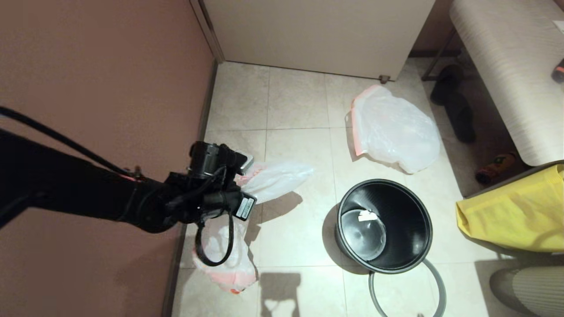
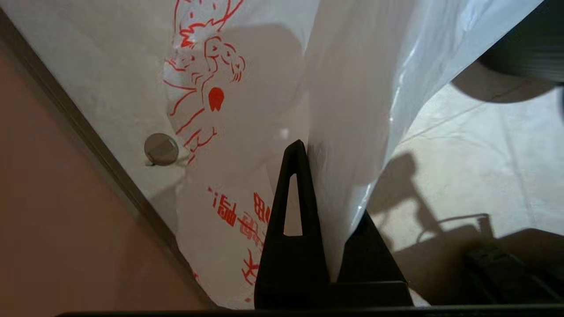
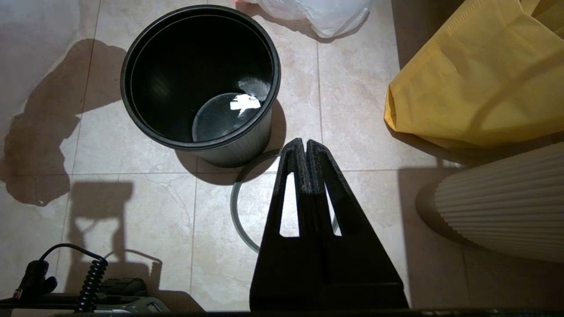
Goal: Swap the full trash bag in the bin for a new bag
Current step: Put the new garbage bag on the trash can
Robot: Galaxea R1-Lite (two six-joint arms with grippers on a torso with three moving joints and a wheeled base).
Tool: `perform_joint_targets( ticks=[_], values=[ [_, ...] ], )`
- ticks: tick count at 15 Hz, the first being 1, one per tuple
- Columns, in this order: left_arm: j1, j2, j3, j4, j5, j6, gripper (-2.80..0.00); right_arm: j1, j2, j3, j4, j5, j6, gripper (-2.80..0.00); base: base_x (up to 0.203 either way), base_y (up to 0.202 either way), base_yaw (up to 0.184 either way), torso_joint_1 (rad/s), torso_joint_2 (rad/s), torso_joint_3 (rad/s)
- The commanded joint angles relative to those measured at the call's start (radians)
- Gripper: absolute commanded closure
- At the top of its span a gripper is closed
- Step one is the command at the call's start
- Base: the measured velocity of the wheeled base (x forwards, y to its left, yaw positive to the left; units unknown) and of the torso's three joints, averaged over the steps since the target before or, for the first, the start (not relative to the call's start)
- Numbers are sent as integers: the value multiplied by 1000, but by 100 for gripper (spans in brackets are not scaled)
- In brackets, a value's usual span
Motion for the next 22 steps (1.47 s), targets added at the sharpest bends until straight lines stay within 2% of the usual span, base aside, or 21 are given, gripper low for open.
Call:
perform_joint_targets(
  ticks=[1, 3, 7, 10, 14, 16, 18, 22],
  values=[
    [-79, -270, 29, 122, -10, 0, 0, 0, 1, 0, 0, 0, 0, 0, 0, 0, 0, 0, 0, 0],
    [-222, -340, -53, 315, -19, -24, 0, 0, 1, 0, 0, 0, 0, 0, 0, 0, 0, 0, 0, 0],
    [-437, -302, -339, 606, -22, -169, 0, 0, 1, 0, 0, 0, 0, 0, 0, 0, 0, 0, 0, 0],
    [-527, -179, -599, 860, -22, -313, 0, 0, 1, 0, 0, 0, -1, 0, 0, 0, 0, 0, 0, 0],
    [-570, -65, -905, 1251, -34, -472, 0, 0, 1, 0, 0, 0, 0, 0, 0, 0, 0, 0, 0, 0],
    [-573, -54, -922, 1340, -48, -519, 0, 0, 1, 0, 0, 0, 0, 0, 0, 0, 0, 0, 0, 0],
    [-574, -69, -922, 1355, -57, -527, 0, 0, 1, 0, 0, 0, 0, 0, 0, 0, 0, 0, 0, 0],
    [-577, -36, -922, 1347, -120, -528, 0, 0, 1, 0, 0, 0, 0, 0, 0, 0, 0, 0, 0, 0]
  ],
)
